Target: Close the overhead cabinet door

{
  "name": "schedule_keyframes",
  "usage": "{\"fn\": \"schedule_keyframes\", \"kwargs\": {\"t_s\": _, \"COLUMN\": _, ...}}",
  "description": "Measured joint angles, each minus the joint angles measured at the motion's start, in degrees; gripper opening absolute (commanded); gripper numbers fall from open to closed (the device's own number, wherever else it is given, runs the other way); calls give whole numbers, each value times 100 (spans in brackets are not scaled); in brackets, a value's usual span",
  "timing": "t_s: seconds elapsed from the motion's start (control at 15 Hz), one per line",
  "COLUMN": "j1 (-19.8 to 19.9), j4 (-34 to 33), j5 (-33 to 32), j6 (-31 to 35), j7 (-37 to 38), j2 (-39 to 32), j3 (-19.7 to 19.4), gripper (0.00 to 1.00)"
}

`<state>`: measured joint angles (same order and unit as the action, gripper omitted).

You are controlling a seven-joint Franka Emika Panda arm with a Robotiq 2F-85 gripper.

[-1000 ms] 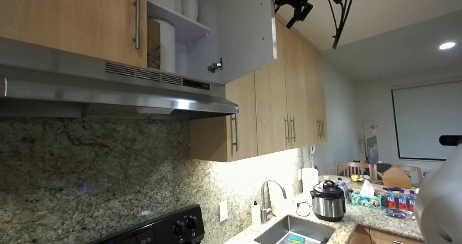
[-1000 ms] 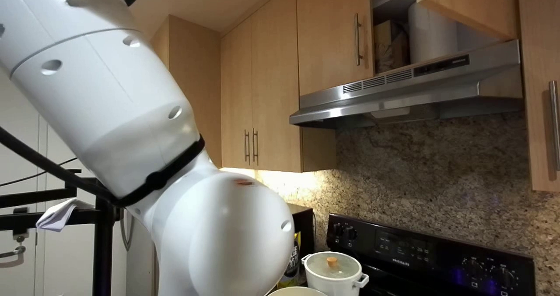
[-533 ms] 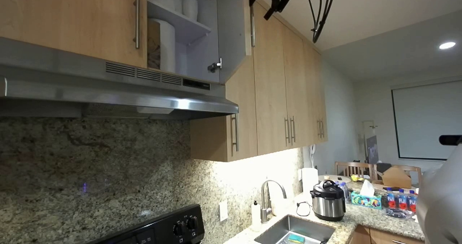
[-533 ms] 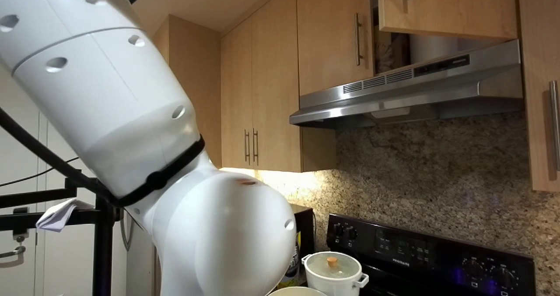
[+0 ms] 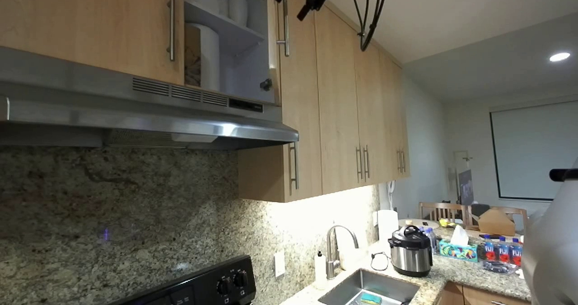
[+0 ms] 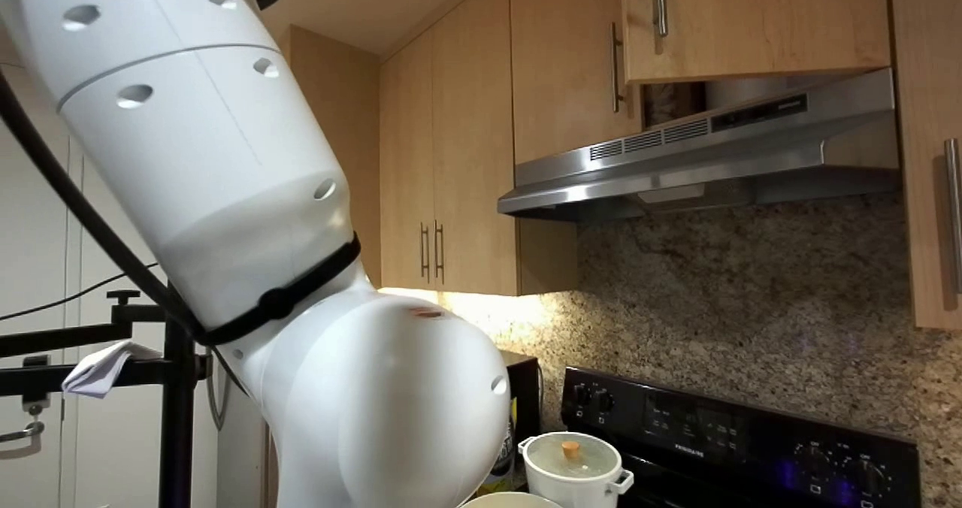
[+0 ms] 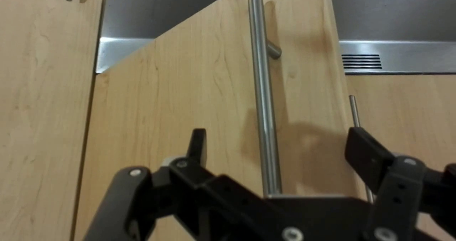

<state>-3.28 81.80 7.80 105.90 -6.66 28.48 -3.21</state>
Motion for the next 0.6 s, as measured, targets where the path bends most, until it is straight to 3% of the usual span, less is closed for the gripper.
{"fn": "schedule_keyframes", "kwargs": {"t_s": 0.6, "j1": -151, "j4": -702, "j5": -1, "j6": 341, "j7": 0, "j2": -940, "j3": 393, "gripper": 100}}
